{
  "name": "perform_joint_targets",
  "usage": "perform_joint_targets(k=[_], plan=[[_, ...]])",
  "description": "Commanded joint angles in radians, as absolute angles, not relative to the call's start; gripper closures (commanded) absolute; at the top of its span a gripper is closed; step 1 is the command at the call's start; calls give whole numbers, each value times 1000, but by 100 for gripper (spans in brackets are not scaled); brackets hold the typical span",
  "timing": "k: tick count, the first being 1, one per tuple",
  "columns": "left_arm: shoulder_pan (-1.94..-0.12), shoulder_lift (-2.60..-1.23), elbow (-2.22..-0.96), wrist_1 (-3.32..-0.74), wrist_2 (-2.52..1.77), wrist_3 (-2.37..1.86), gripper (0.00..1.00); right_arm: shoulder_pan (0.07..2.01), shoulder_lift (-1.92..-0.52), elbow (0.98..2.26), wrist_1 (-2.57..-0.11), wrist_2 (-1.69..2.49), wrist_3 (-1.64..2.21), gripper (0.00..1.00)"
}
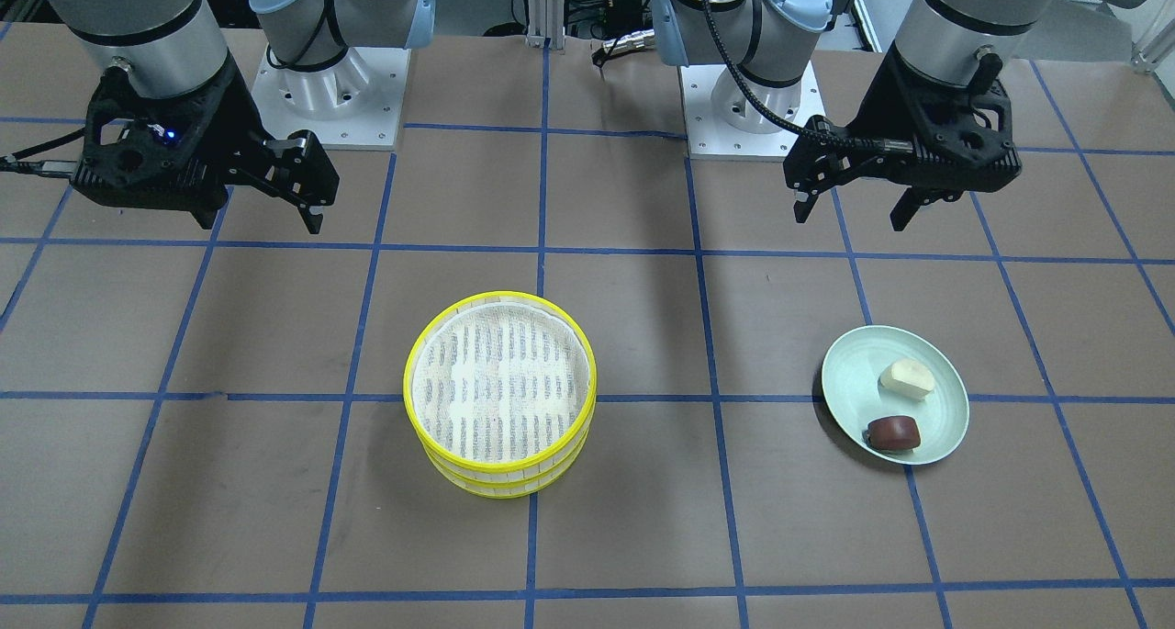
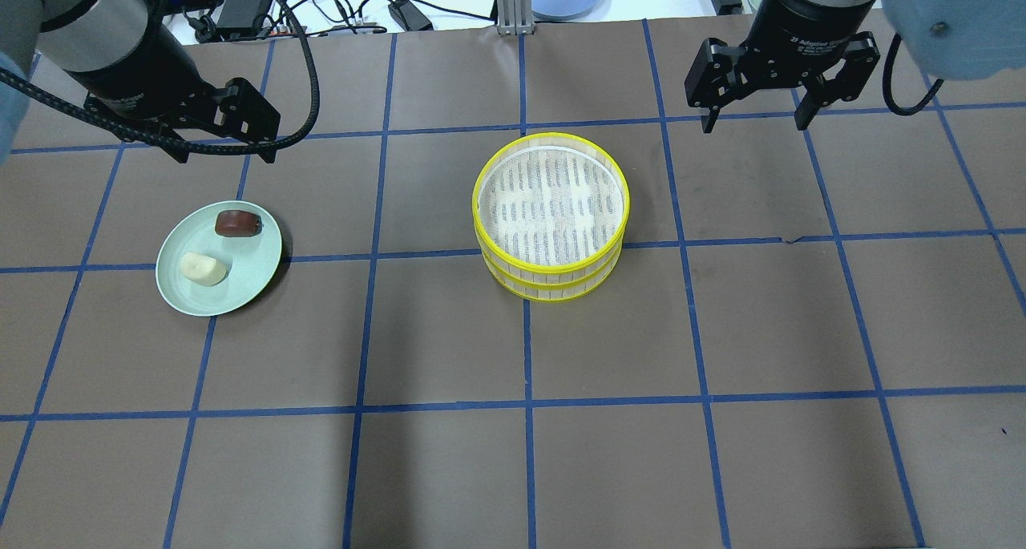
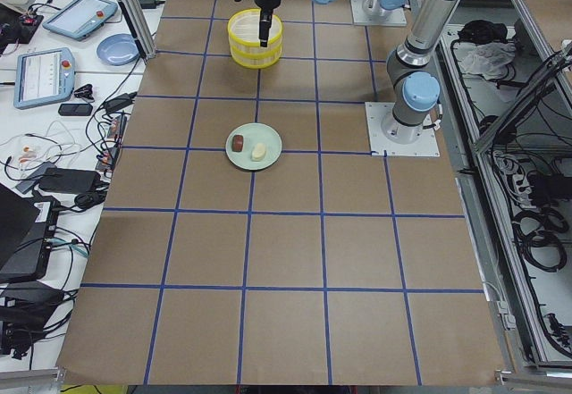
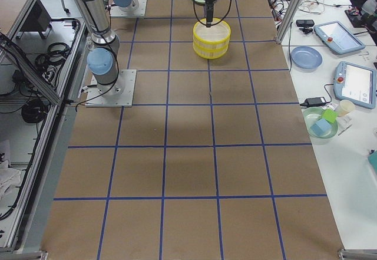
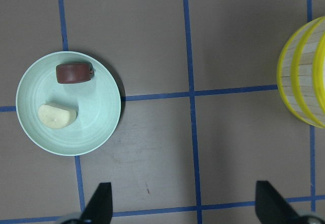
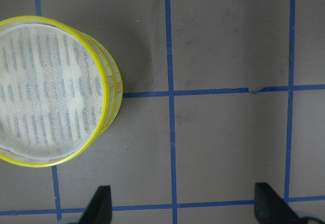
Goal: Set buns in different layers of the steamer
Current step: 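Move the right gripper toward the yellow steamer's top tier rim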
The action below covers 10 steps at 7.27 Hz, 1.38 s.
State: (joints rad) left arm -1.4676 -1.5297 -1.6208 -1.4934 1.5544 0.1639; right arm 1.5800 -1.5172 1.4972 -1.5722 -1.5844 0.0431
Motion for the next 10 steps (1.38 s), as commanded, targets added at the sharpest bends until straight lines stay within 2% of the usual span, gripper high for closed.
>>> perform_joint_targets(k=[1, 5, 7, 10], plan=[[-1466, -1528, -1629, -1493, 1554, 164, 0, 1580, -1517, 1497, -1571, -1585, 43, 0], [-1470, -1528, -1629, -1486, 1563, 164, 0, 1580, -1513, 1503, -1574, -1585, 40, 0], [-1470, -1531, -1631, -1488, 1560, 164, 0, 1580, -1485, 1592, -1662, -1566, 64, 0], [-1468, -1532, -1632, -1480, 1560, 163, 0, 1641, -1295, 1626, -1875, -1571, 153, 0]])
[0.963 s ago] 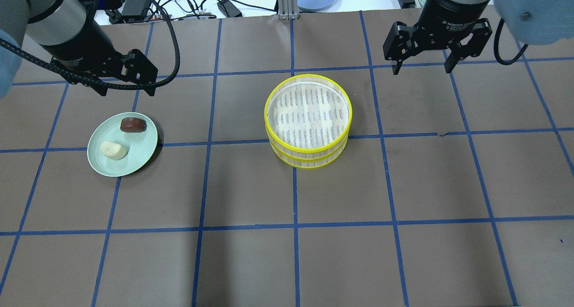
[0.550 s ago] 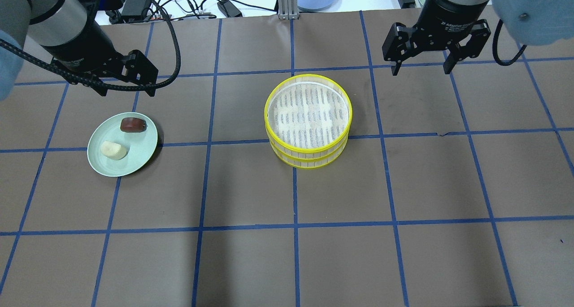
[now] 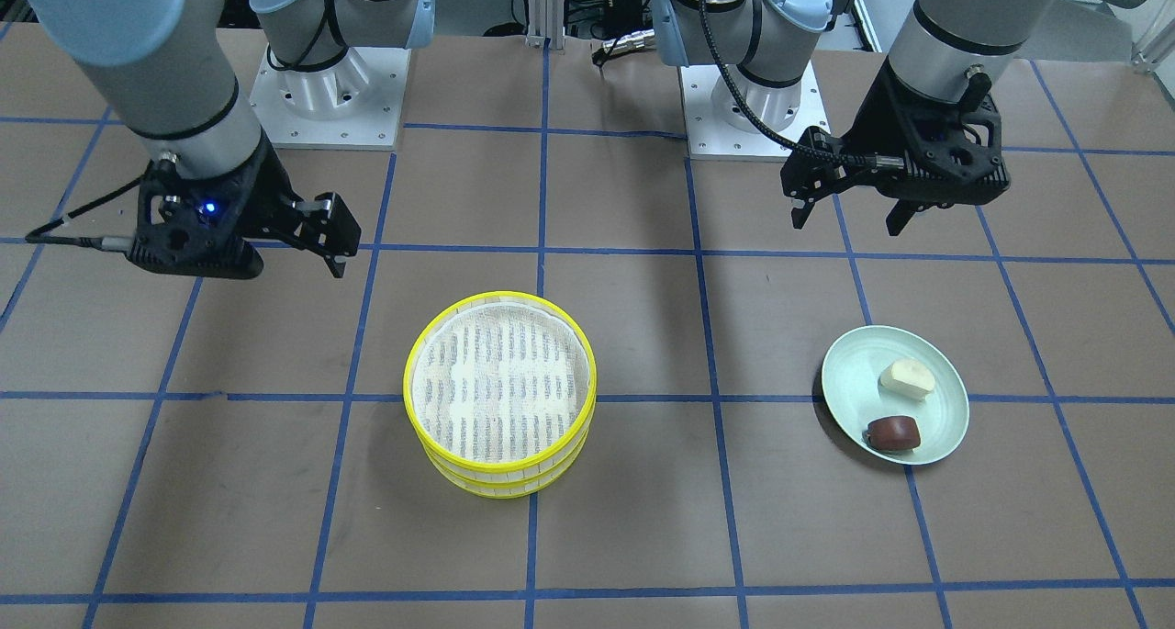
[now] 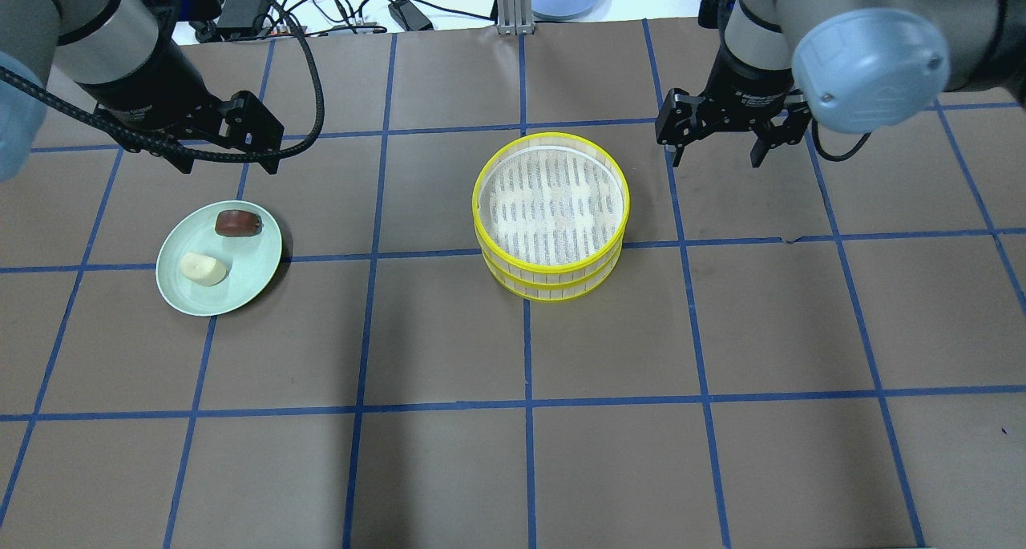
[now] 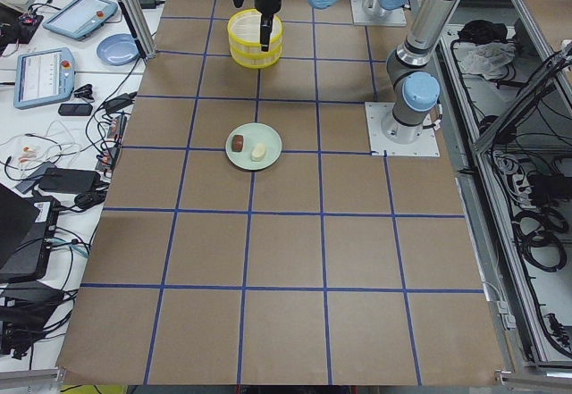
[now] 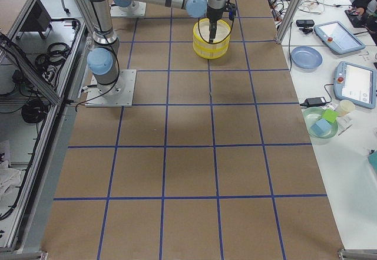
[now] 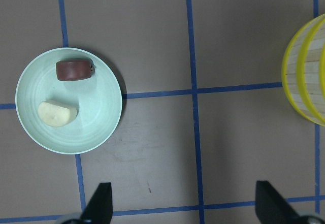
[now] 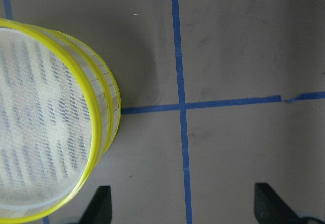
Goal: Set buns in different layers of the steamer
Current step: 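Move the right gripper toward the yellow steamer's top tier rim, then grasp the top steamer tier with the right gripper and set it beside the base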
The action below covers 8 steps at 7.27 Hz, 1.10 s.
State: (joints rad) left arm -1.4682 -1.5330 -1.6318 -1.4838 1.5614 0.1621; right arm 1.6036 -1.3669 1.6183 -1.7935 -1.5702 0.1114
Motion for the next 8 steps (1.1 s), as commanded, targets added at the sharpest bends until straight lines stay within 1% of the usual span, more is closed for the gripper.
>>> perform_joint_targets(k=[1, 2, 3, 4, 5, 6, 7, 8], plan=[[-1463, -1534, -1632, -1474, 1560, 166, 0, 1690, -1263, 1626, -1887, -1568, 222, 0], [-1444, -1542, -1635, -1476, 1560, 166, 0, 1738, -1214, 1626, -1937, -1571, 280, 0], [-1431, -1542, -1635, -1471, 1545, 149, 0, 1752, -1203, 1628, -1954, -1569, 287, 4], [-1422, -1540, -1635, -1473, 1549, 164, 0, 1752, -1201, 1628, -1954, -1586, 279, 19], [-1414, -1543, -1641, -1482, 1542, 164, 0, 1752, -1200, 1628, -1954, -1585, 279, 59], [-1408, -1543, -1649, -1479, 1551, 178, 0, 1752, -1195, 1628, -1953, -1586, 278, 76], [-1399, -1545, -1667, -1474, 1551, 318, 0, 1752, -1193, 1628, -1953, -1589, 275, 78], [-1353, -1542, -1675, -1473, 1557, 438, 0, 1752, -1193, 1629, -1951, -1591, 273, 85]])
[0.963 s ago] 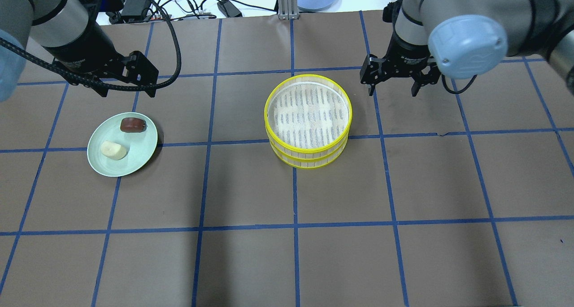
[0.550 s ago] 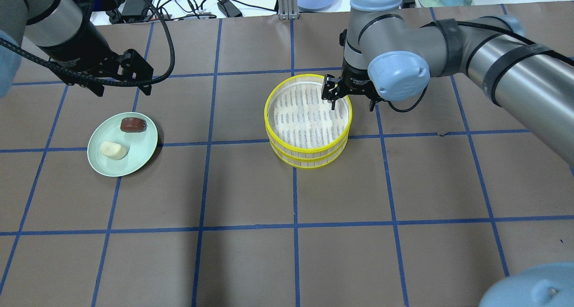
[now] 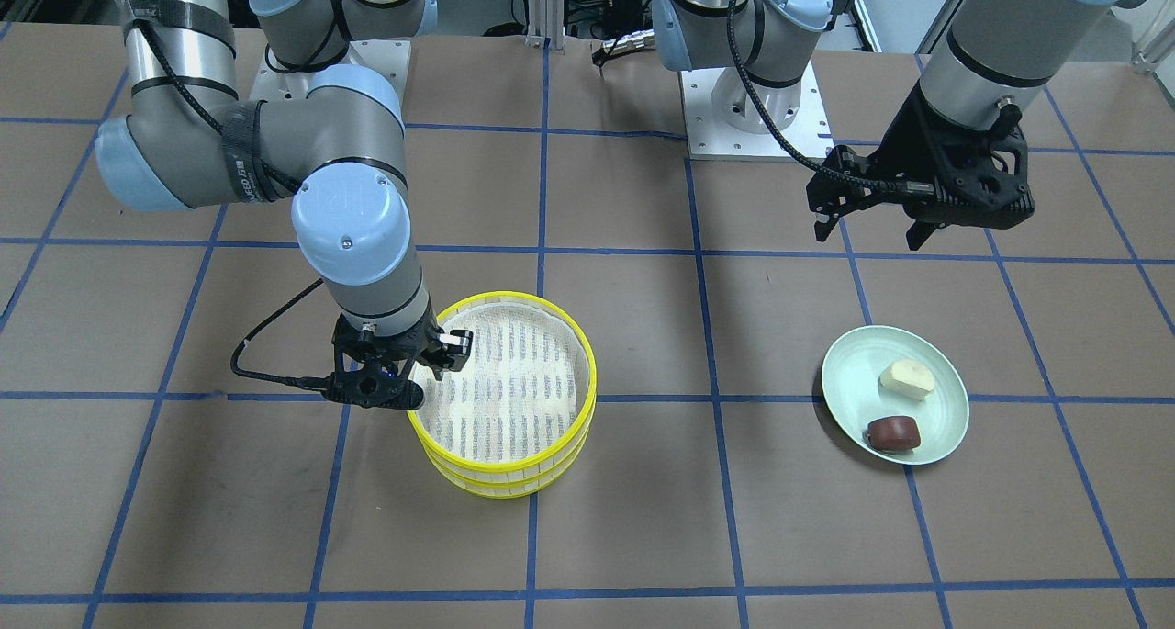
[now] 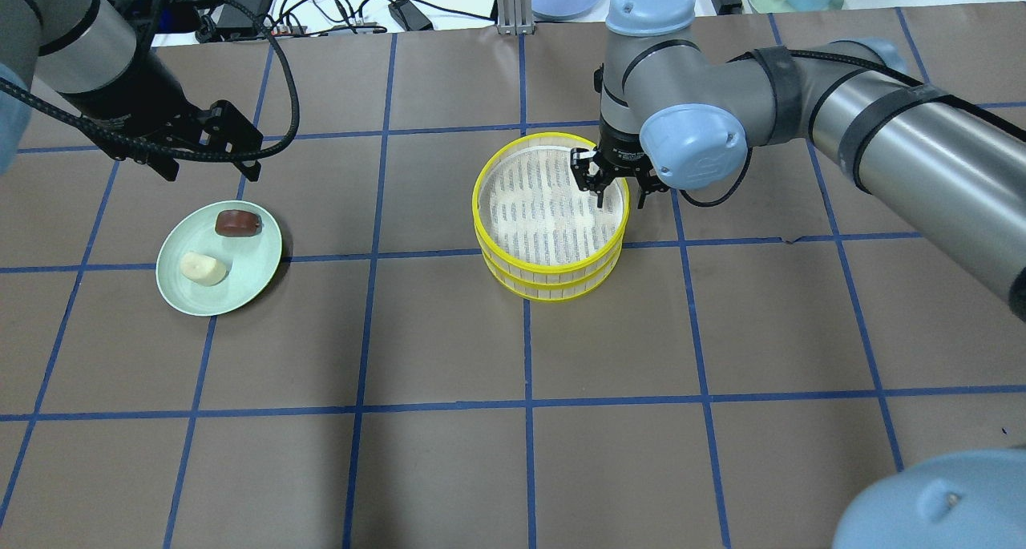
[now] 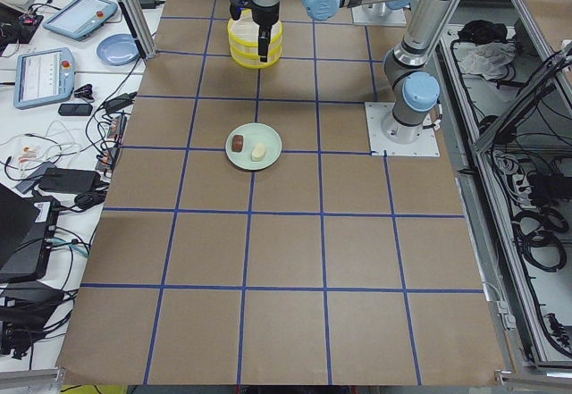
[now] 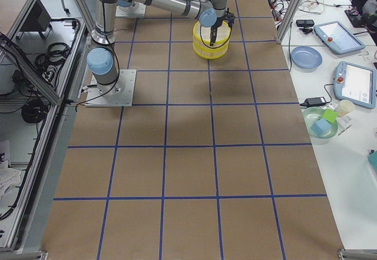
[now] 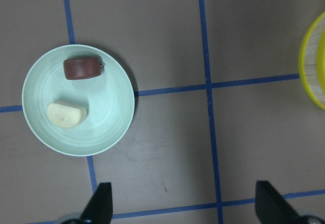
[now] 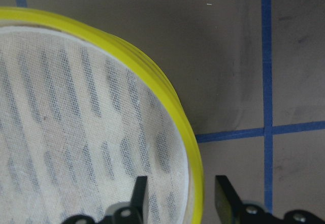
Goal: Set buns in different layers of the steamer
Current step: 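Grasp the top steamer tier with the right gripper and set it beside the base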
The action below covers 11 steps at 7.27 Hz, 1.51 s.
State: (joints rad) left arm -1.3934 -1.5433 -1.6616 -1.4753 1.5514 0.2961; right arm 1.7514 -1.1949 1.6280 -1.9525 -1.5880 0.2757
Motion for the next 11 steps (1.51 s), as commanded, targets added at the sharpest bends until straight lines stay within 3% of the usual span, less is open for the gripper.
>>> perform_joint_targets(k=[1, 2, 5, 8, 11], plan=[[-1259, -1552, -1678, -1476, 1555, 487, 0, 1750, -1193, 1629, -1950, -1589, 272, 95], [-1200, -1571, -1681, -1476, 1555, 558, 0, 1750, -1193, 1629, -1947, -1589, 272, 100], [-1184, -1670, -1687, -1436, 1554, 666, 0, 1732, -1268, 1617, -1870, -1591, 241, 100], [-1178, -1761, -1749, -1297, 1584, 678, 0, 1469, -1340, 1614, -1755, -1614, -76, 100], [-1157, -1860, -1755, -1203, 1624, 841, 0, 1442, -1342, 1617, -1753, -1649, -97, 100]])
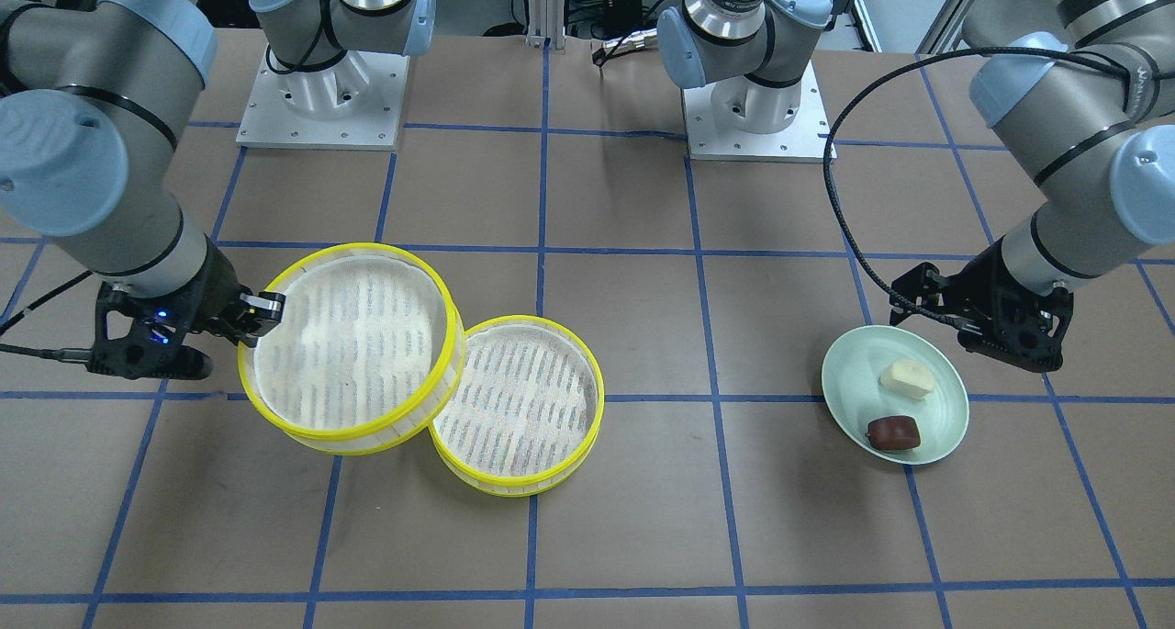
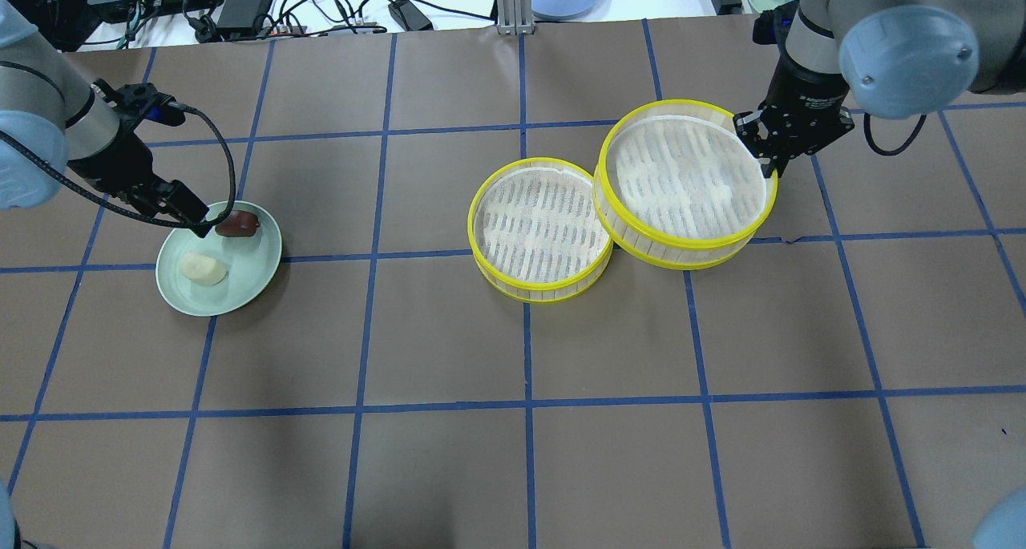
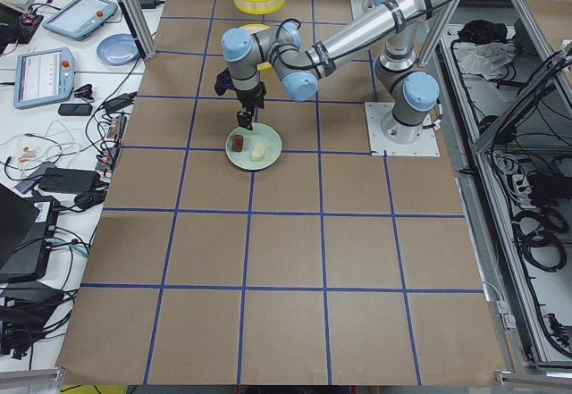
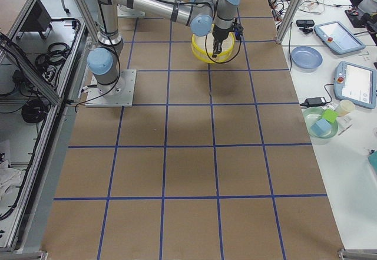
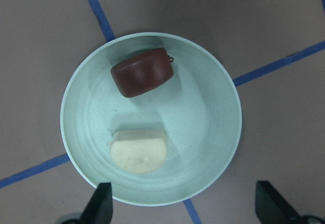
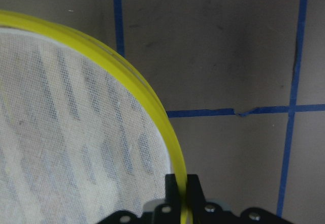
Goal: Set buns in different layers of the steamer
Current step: 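Lower the left gripper onto the white bun on the green plate and grasp it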
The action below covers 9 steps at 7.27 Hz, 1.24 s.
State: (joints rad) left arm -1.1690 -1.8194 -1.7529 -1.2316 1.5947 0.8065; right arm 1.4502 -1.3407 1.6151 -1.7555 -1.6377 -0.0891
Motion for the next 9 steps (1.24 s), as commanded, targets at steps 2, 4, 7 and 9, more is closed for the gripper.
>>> perform_joint_targets(k=[2, 4, 7, 9], plan=[[-1132, -1928, -1756, -1178, 1672, 838, 1, 1442, -1342, 1617, -1755, -1652, -94, 100], [-1132, -1982, -1756, -1120, 1669, 836, 1, 1442, -1344, 1617, -1753, -1654, -91, 100], [-1132, -2028, -1756, -1104, 1628, 834, 14, 1442, -1345, 1617, -1753, -1654, -89, 100], [-1132, -2037, -1756, -1112, 1640, 841, 100, 1442, -1345, 1618, -1752, -1654, -87, 100]])
